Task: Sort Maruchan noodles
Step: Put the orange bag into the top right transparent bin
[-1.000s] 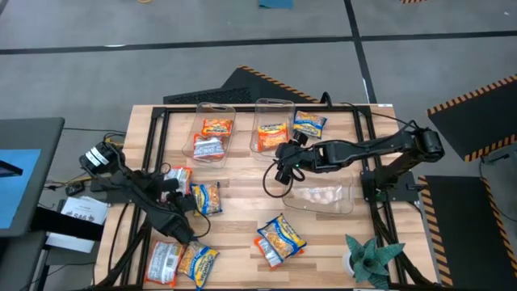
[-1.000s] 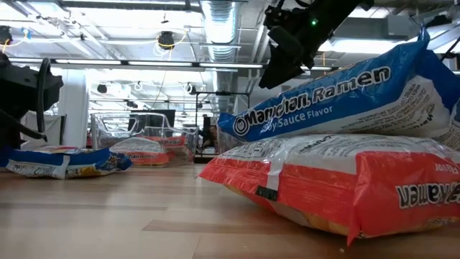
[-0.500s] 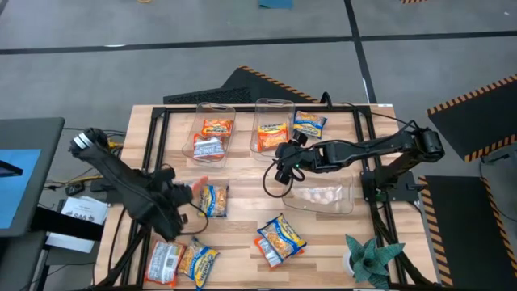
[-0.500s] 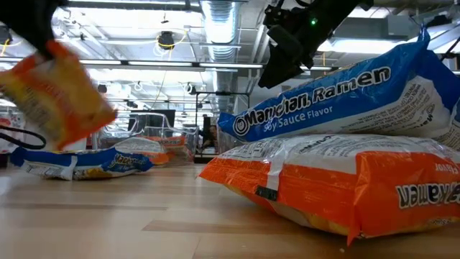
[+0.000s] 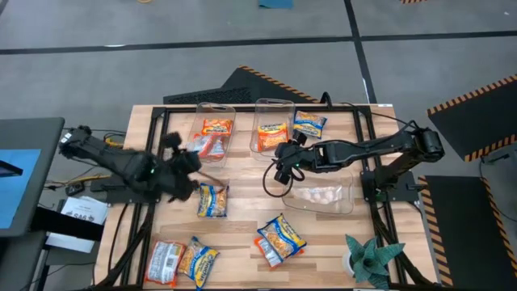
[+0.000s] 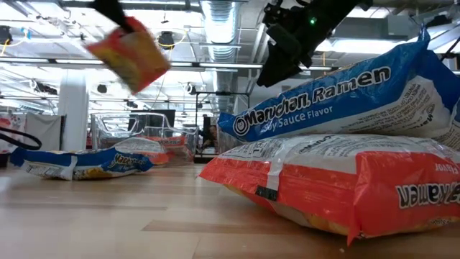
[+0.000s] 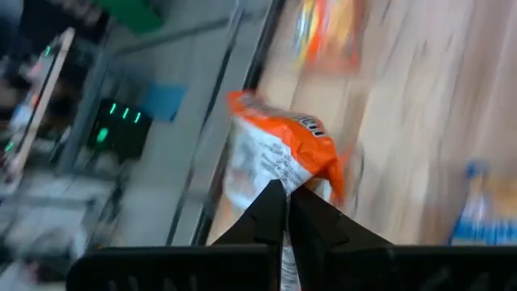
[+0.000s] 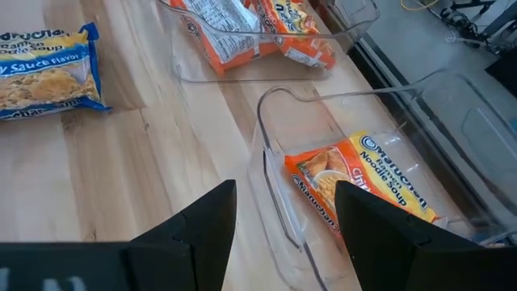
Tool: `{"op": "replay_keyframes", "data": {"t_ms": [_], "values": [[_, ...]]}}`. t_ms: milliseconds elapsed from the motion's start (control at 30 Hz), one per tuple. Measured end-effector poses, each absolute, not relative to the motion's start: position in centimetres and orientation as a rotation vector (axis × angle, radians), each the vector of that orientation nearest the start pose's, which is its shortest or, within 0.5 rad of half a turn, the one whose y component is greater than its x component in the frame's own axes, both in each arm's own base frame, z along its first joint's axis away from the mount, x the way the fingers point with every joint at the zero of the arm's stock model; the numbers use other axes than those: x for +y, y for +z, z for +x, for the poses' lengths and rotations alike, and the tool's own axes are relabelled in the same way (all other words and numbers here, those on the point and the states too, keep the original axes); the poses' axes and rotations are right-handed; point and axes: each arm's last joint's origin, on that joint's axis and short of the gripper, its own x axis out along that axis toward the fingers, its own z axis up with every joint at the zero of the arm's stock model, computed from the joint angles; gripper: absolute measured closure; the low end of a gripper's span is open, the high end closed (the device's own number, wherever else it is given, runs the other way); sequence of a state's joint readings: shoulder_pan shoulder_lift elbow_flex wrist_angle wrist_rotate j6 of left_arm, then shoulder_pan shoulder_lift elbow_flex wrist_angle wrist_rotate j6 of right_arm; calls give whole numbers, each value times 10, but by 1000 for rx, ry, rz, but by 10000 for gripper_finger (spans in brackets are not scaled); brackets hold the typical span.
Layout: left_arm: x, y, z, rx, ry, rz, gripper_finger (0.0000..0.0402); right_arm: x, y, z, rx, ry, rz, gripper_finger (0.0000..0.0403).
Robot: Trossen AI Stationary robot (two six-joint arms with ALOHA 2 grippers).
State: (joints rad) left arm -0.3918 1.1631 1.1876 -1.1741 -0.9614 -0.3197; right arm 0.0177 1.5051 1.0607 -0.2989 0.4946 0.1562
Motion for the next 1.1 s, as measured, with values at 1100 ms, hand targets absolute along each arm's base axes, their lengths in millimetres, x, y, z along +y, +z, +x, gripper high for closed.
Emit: {"op": "replay_keyframes", "data": {"t_ms": [1100], "values": [[135,229,328,237,165,111,385,-6,254,320,683,-484,-91,171]]}}
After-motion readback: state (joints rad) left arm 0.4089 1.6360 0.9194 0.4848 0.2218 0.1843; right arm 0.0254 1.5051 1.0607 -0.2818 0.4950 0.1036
